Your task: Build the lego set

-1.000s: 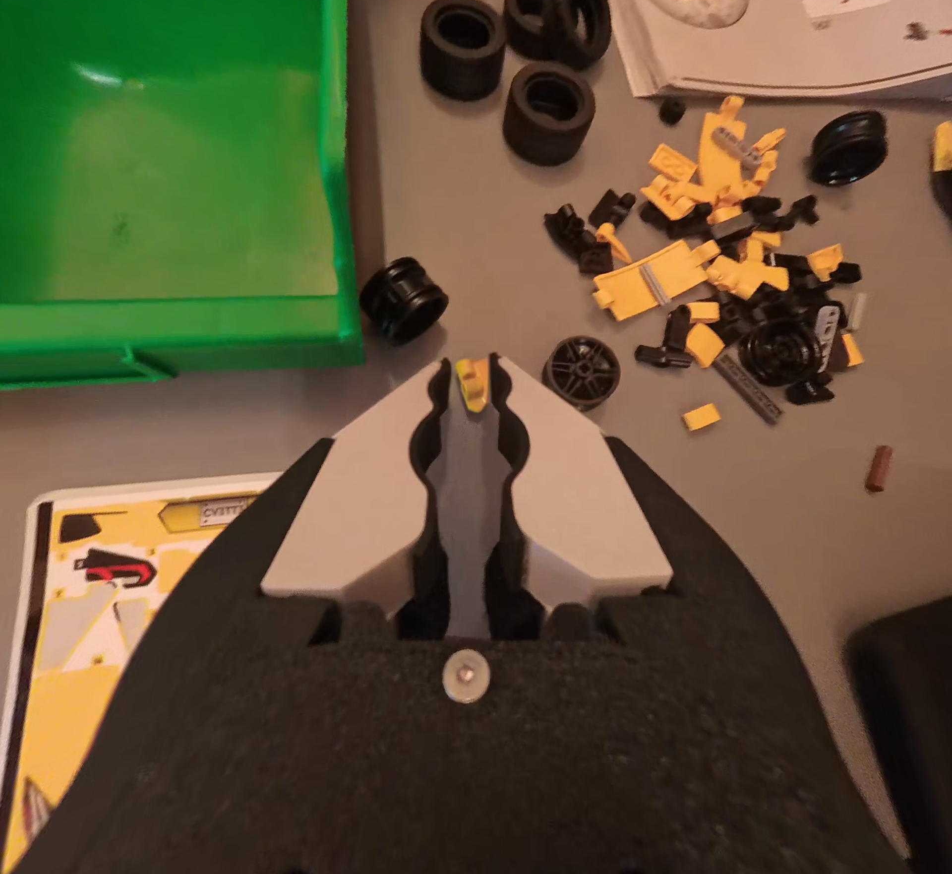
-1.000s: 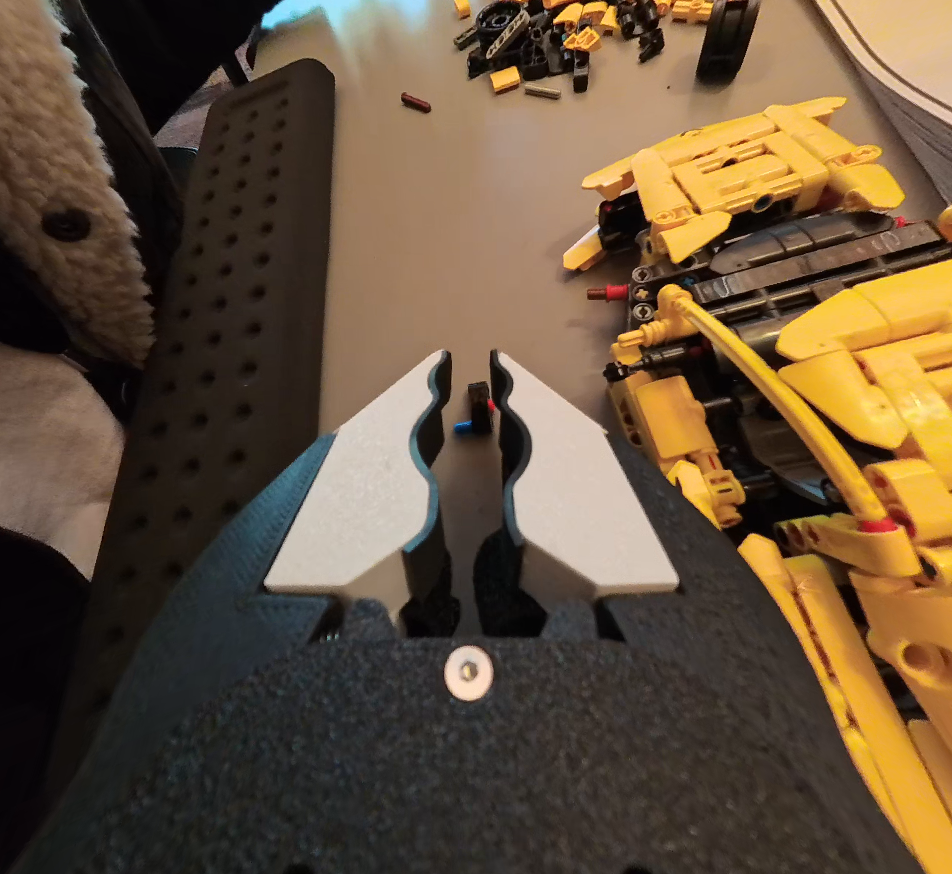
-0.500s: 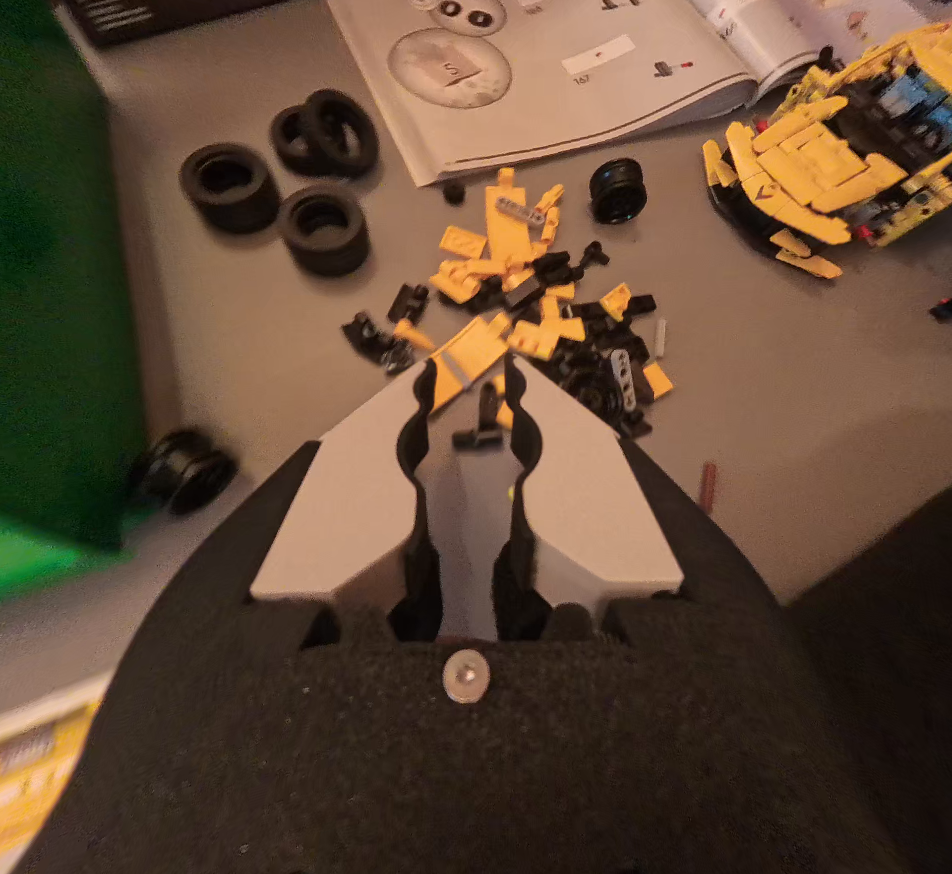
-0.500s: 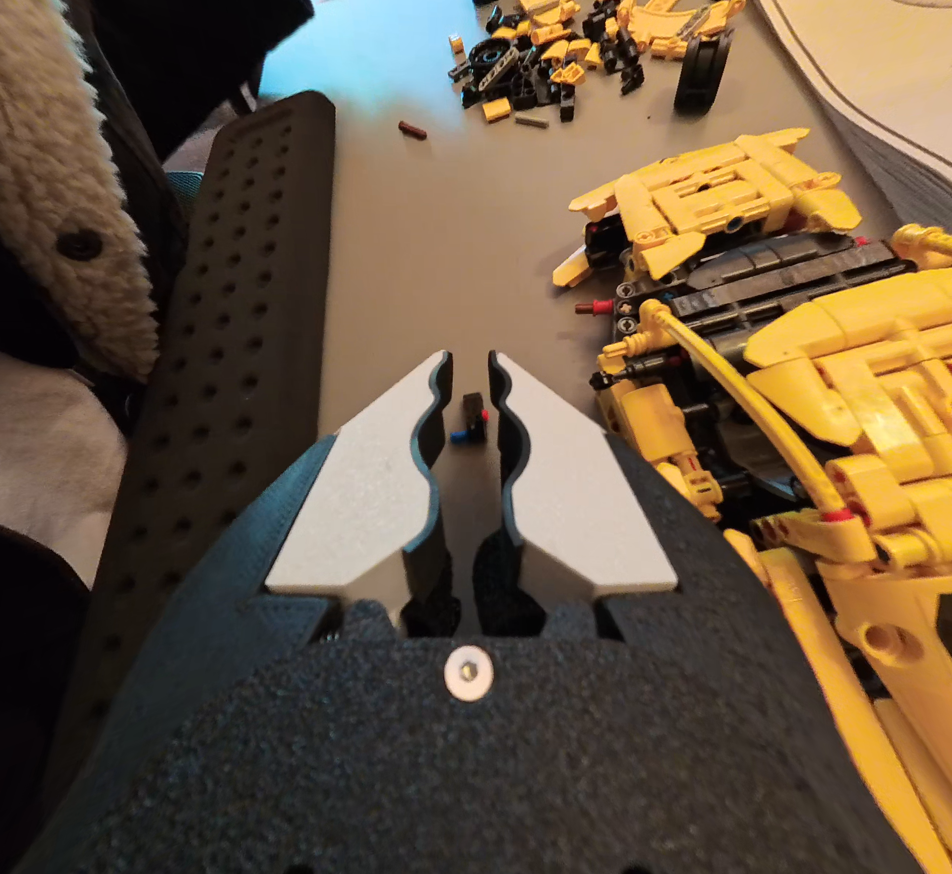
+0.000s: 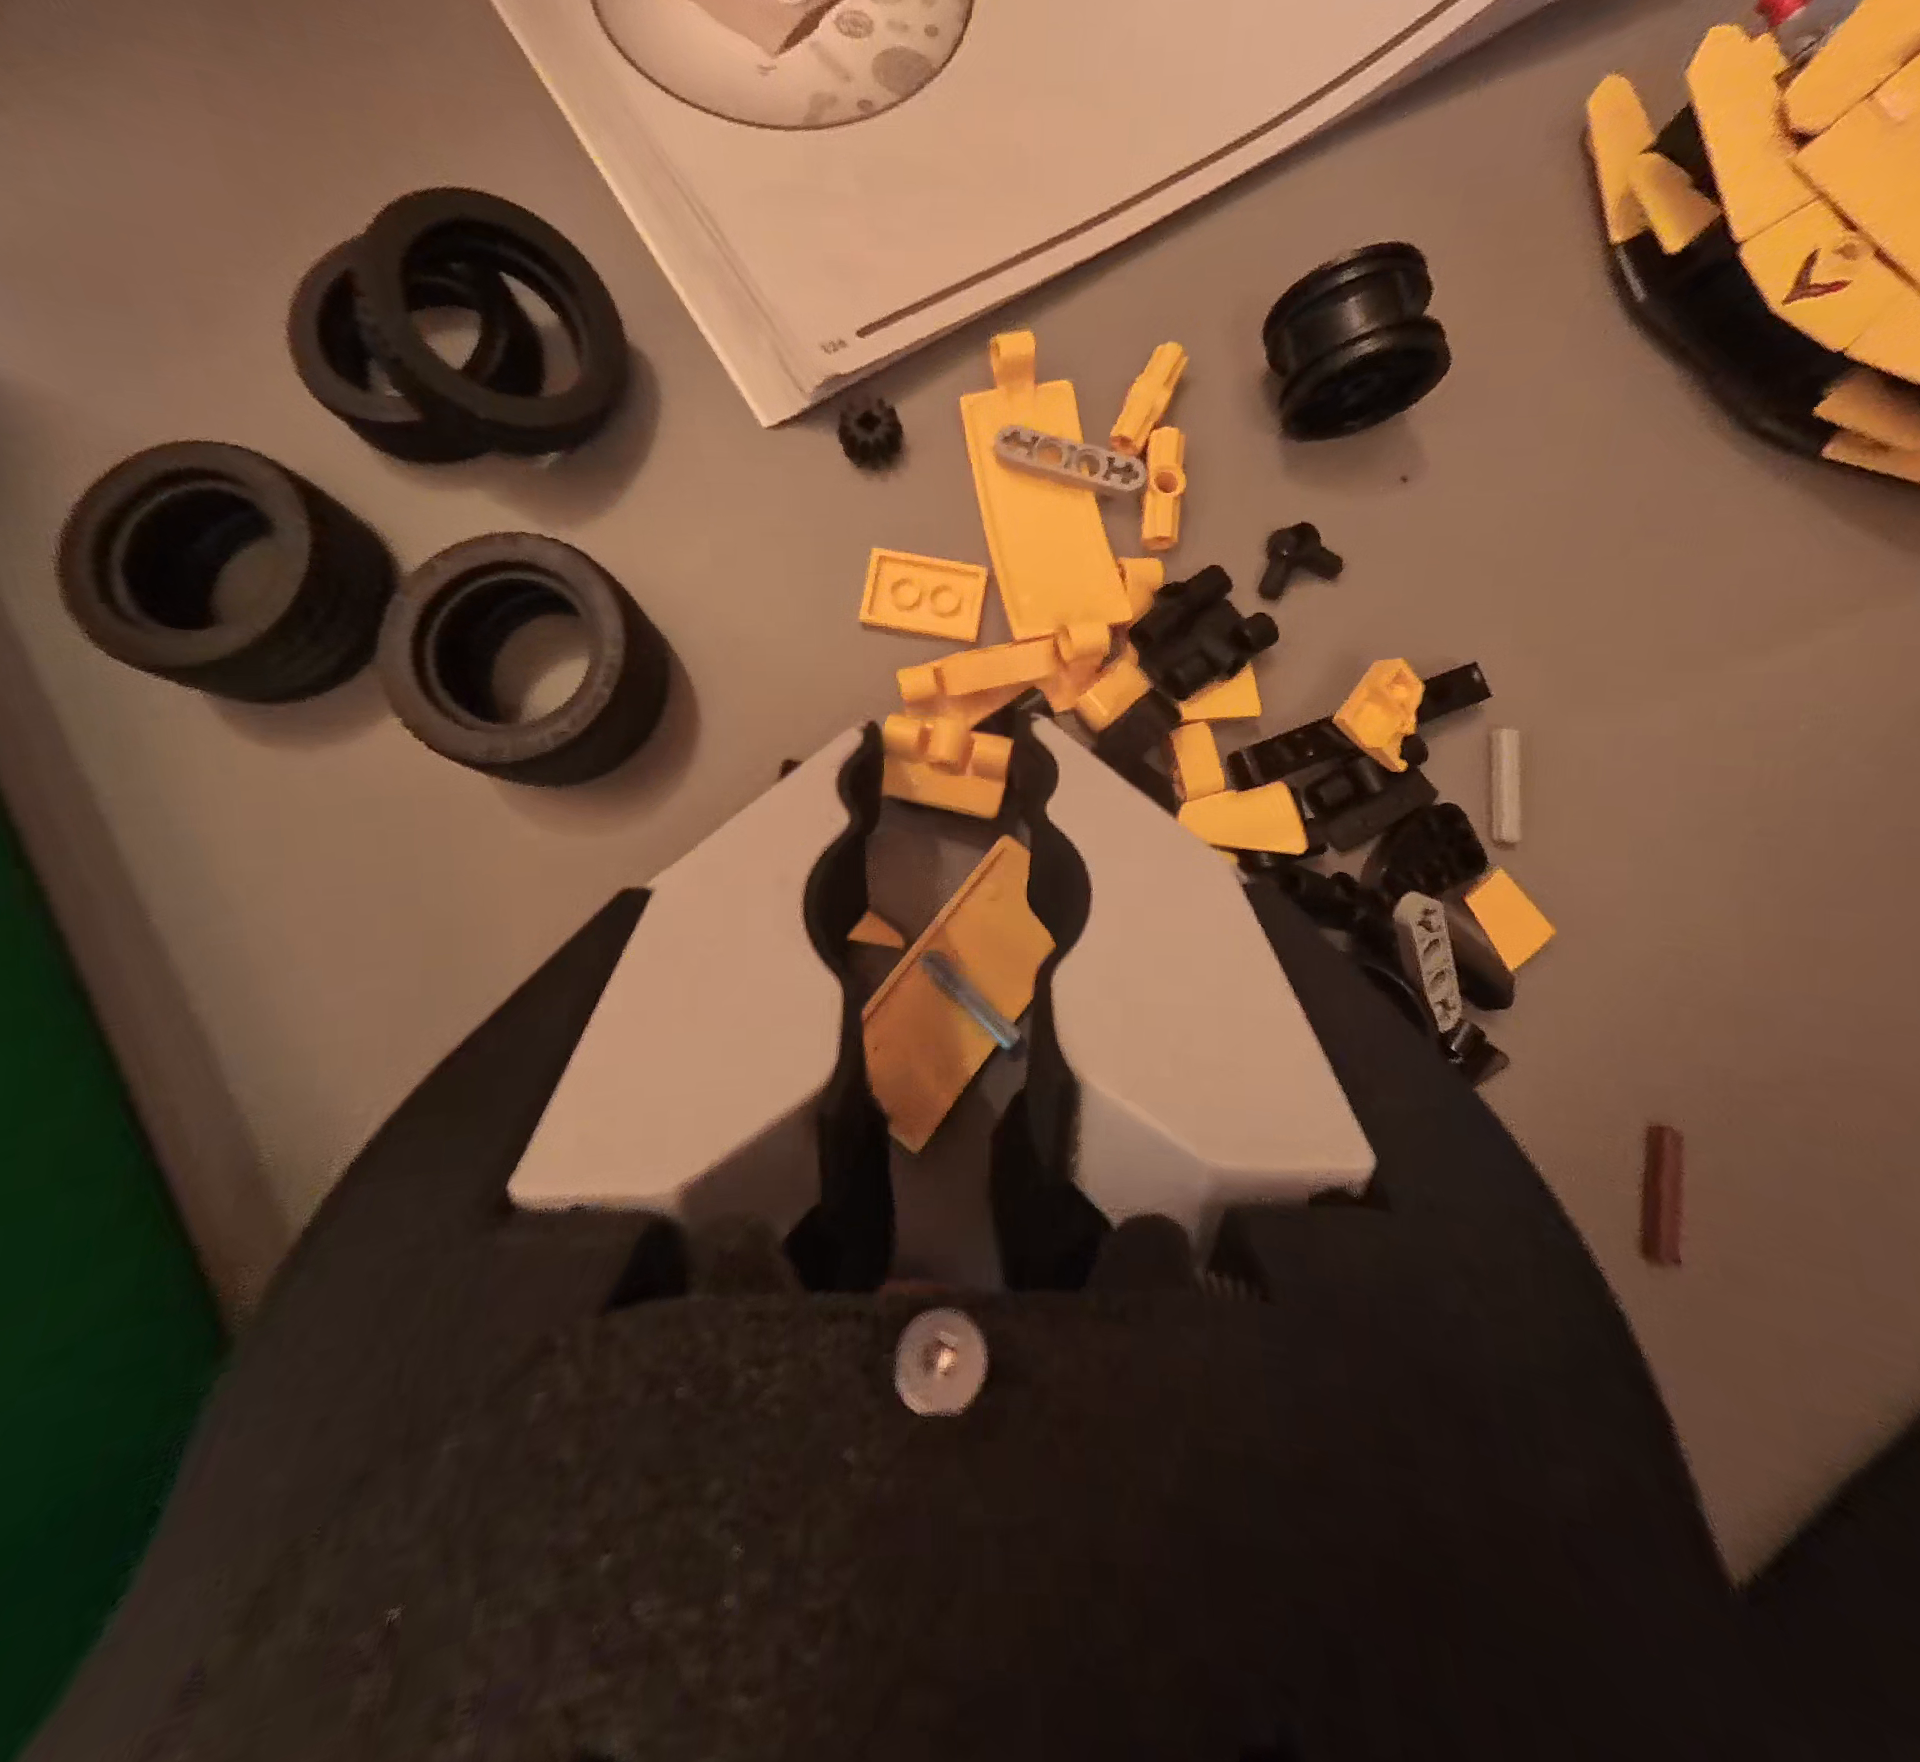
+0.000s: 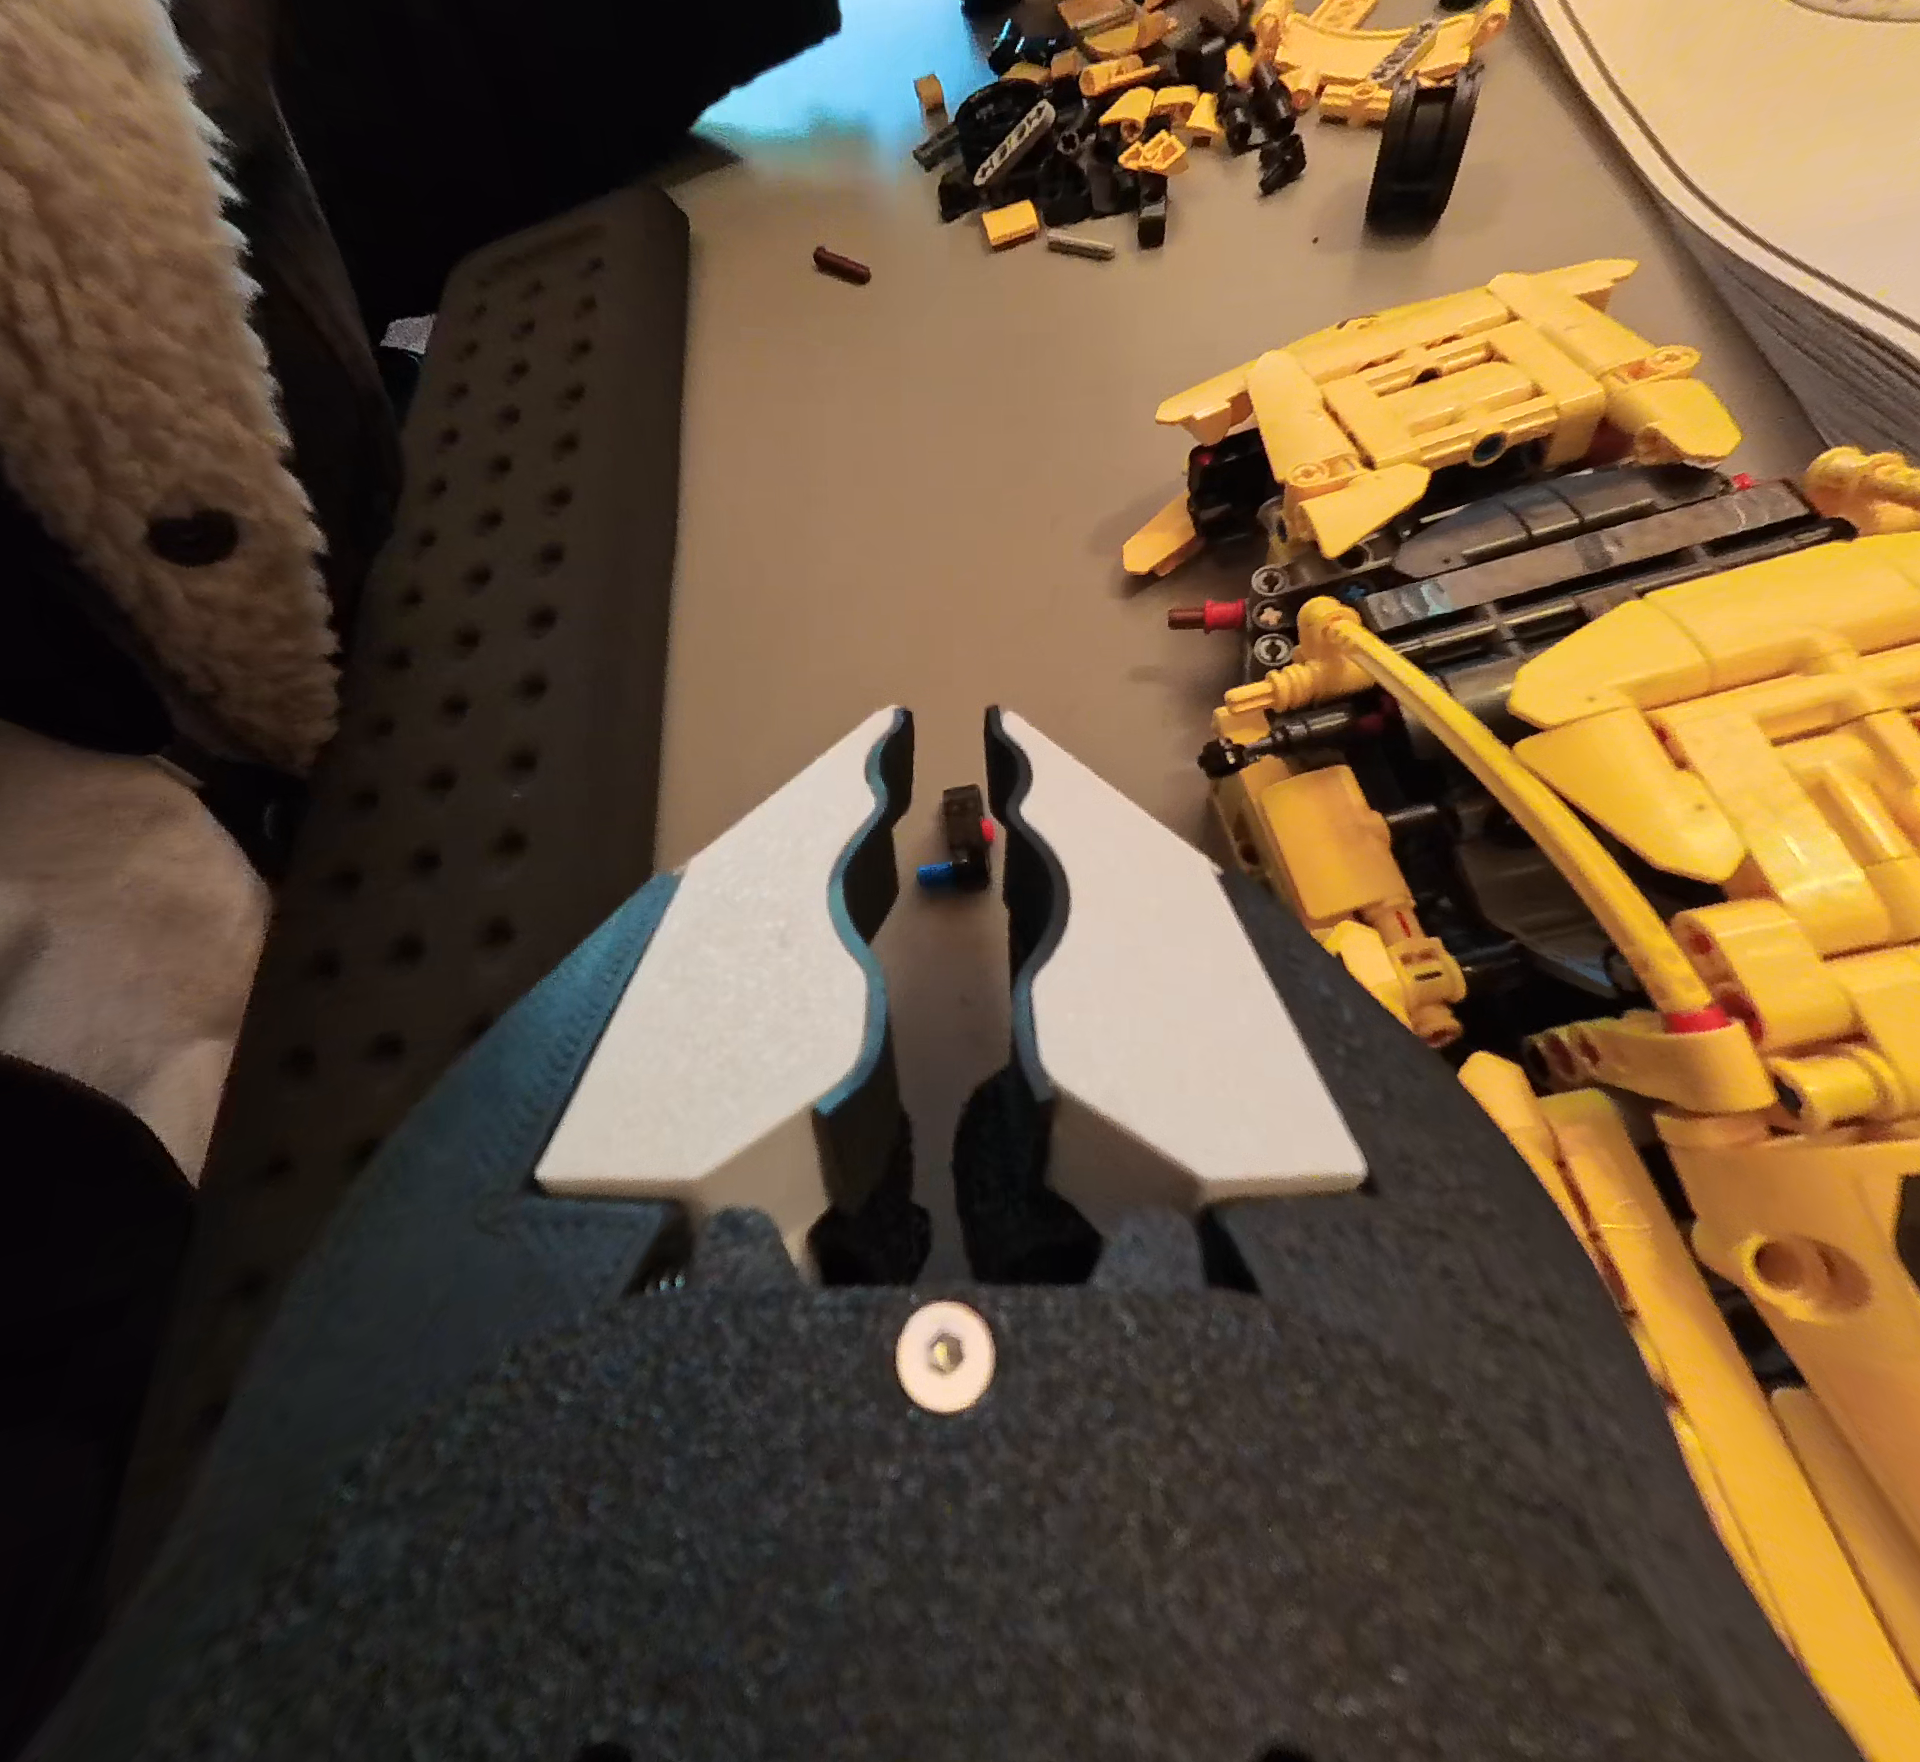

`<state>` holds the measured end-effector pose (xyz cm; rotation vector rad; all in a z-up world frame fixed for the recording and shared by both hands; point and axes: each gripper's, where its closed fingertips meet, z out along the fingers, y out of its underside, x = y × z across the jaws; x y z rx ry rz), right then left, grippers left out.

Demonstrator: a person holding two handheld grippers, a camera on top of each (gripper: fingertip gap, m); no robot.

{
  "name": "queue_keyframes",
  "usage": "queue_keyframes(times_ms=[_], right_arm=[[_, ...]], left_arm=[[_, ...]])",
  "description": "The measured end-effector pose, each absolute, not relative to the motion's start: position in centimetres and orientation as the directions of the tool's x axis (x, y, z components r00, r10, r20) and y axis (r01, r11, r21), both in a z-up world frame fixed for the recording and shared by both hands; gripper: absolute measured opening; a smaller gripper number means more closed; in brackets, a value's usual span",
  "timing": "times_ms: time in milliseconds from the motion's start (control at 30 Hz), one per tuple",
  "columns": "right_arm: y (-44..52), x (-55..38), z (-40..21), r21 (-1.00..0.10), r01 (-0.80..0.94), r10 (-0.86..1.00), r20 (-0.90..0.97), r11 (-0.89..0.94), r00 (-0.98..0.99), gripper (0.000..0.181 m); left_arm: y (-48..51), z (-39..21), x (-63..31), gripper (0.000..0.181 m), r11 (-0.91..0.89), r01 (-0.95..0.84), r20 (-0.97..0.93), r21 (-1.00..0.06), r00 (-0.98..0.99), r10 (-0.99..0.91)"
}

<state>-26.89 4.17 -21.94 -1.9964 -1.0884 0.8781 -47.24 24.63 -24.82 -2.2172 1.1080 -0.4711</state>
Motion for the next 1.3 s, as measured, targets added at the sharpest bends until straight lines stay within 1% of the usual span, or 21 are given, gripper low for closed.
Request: queue_keyframes(times_ms=[67, 167, 267, 367, 467, 500, 533, 600, 667, 733, 800, 867, 933, 1000, 1100, 1133, 1167, 1267, 1300], right_arm=[[4.2, -26.8, -22.0, -0.812, 0.41, 0.875, -0.234, -0.416, 0.424, 0.012], [4.3, -26.7, -21.9, -0.815, 0.403, 0.873, -0.237, -0.417, 0.425, 0.012], [4.3, -26.8, -21.8, -0.815, 0.4, 0.874, -0.244, -0.42, 0.421, 0.012], [4.1, -27.0, -21.9, -0.813, 0.409, 0.879, -0.242, -0.416, 0.411, 0.012], [4.1, -27.0, -22.2, -0.807, 0.418, 0.877, -0.24, -0.418, 0.416, 0.012], [4.2, -26.8, -22.3, -0.804, 0.419, 0.875, -0.24, -0.422, 0.421, 0.012], [4.2, -26.8, -22.4, -0.802, 0.419, 0.872, -0.242, -0.427, 0.424, 0.012], [4.2, -26.8, -22.4, -0.801, 0.417, 0.871, -0.248, -0.43, 0.424, 0.012], [4.1, -26.9, -22.3, -0.801, 0.42, 0.874, -0.245, -0.426, 0.419, 0.012], [4.1, -26.9, -22.4, -0.8, 0.423, 0.875, -0.246, -0.426, 0.416, 0.012], [4.0, -26.9, -22.4, -0.799, 0.424, 0.875, -0.248, -0.427, 0.415, 0.012], [4.0, -26.9, -22.5, -0.798, 0.423, 0.875, -0.252, -0.43, 0.414, 0.013], [4.0, -27.0, -22.5, -0.795, 0.425, 0.875, -0.254, -0.432, 0.412, 0.013], [3.9, -27.0, -22.5, -0.796, 0.429, 0.877, -0.249, -0.427, 0.41, 0.013], [3.9, -26.9, -22.7, -0.792, 0.433, 0.875, -0.25, -0.431, 0.414, 0.013], [3.9, -26.9, -22.7, -0.791, 0.433, 0.875, -0.25, -0.432, 0.415, 0.013], [3.9, -26.9, -22.7, -0.791, 0.434, 0.875, -0.25, -0.432, 0.415, 0.013], [3.9, -26.9, -22.7, -0.791, 0.434, 0.875, -0.249, -0.431, 0.414, 0.013], [3.9, -27.0, -22.7, -0.792, 0.434, 0.876, -0.249, -0.43, 0.414, 0.013]], left_arm=[[25.0, -24.5, -48.1, 0.025, -0.463, -0.607, -0.003, -0.646, 0.608, -0.794], [25.5, -22.9, -50.2, 0.025, -0.46, -0.586, -0.061, -0.667, 0.658, -0.75], [27.3, -21.9, -55.1, 0.025, -0.503, -0.568, -0.171, -0.651, 0.755, -0.633], [28.0, -23.1, -56.1, 0.025, -0.577, -0.541, -0.114, -0.612, 0.782, -0.613], [28.8, -24.9, -56.1, 0.025, -0.619, -0.547, -0.139, -0.564, 0.801, -0.582], [29.0, -25.2, -56.1, 0.025, -0.623, -0.544, -0.148, -0.562, 0.807, -0.572], [29.2, -25.2, -55.8, 0.025, -0.619, -0.527, -0.132, -0.583, 0.813, -0.568], [28.8, -25.3, -55.2, 0.026, -0.639, -0.49, -0.071, -0.593, 0.822, -0.565], [28.4, -24.8, -55.2, 0.034, -0.651, -0.461, -0.038, -0.603, 0.832, -0.553], [27.3, -23.2, -54.1, 0.036, -0.607, -0.444, 0.009, -0.659, 0.802, -0.597], [24.5, -21.7, -51.3, 0.036, -0.505, -0.473, 0.062, -0.722, 0.683, -0.728], [21.3, -21.9, -49.0, 0.036, -0.414, -0.551, 0.054, -0.725, 0.553, -0.832], [20.0, -22.9, -48.0, 0.035, -0.366, -0.599, 0.027, -0.712, 0.498, -0.867], [19.7, -24.0, -47.6, 0.035, -0.39, -0.617, 0.058, -0.684, 0.487, -0.871], [19.2, -24.5, -46.8, 0.035, -0.454, -0.6, 0.174, -0.659, 0.465, -0.868], [19.2, -24.7, -46.8, 0.035, -0.46, -0.604, 0.178, -0.651, 0.467, -0.866], [19.3, -24.9, -46.9, 0.033, -0.461, -0.613, 0.173, -0.642, 0.47, -0.866], [19.0, -24.9, -47.1, 0.019, -0.453, -0.627, 0.173, -0.633, 0.456, -0.873], [19.0, -24.8, -47.2, 0.019, -0.451, -0.626, 0.168, -0.636, 0.457, -0.873]])
